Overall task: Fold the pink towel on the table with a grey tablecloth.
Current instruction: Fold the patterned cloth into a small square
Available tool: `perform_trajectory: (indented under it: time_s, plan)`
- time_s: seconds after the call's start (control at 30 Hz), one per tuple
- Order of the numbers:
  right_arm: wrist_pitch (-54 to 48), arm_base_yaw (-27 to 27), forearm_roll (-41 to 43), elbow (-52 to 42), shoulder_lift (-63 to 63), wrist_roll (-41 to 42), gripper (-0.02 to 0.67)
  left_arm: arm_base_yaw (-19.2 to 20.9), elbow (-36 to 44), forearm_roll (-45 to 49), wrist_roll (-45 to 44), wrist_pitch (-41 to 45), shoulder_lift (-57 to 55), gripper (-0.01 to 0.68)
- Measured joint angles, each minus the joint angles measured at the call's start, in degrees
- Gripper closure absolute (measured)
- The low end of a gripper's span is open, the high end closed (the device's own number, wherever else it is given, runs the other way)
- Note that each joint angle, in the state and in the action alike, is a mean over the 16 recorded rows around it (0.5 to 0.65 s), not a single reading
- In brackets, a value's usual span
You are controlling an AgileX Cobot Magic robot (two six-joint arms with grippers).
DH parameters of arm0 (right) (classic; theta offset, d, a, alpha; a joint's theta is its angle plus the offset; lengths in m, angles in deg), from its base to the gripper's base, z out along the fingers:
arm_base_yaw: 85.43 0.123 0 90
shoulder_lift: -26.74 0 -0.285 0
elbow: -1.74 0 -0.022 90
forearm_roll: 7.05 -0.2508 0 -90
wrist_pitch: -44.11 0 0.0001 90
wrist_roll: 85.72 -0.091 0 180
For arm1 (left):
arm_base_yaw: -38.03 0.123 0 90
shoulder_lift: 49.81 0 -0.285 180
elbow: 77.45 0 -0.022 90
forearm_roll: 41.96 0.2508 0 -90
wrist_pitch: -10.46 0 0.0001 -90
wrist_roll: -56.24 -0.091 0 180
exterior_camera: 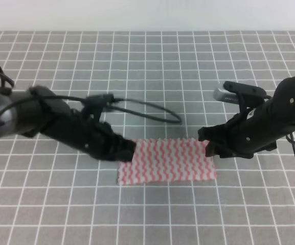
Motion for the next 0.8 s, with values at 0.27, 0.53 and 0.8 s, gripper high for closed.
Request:
perform_trajectory:
  time_s: [0.27, 0.53, 0.8]
  plan:
    - [-0.07, -0.56, -0.20, 0.00, -0.63, -0.02, 0.397, 0.00, -1.35, -0.18, -0.28, 0.55, 0.36, 0.674]
    - [0.14, -0.56, -0.26, 0.00, -0.64, 0.00, 0.397, 0.00, -1.76, 0.85, -0.72, 0.67, -2.30, 0.674]
    - [-0.13, -0.56, -0.26, 0.00, -0.64, 0.05, 0.397, 0.07, -3.22, 2.14, -0.45, 2.58, -3.08, 0.674]
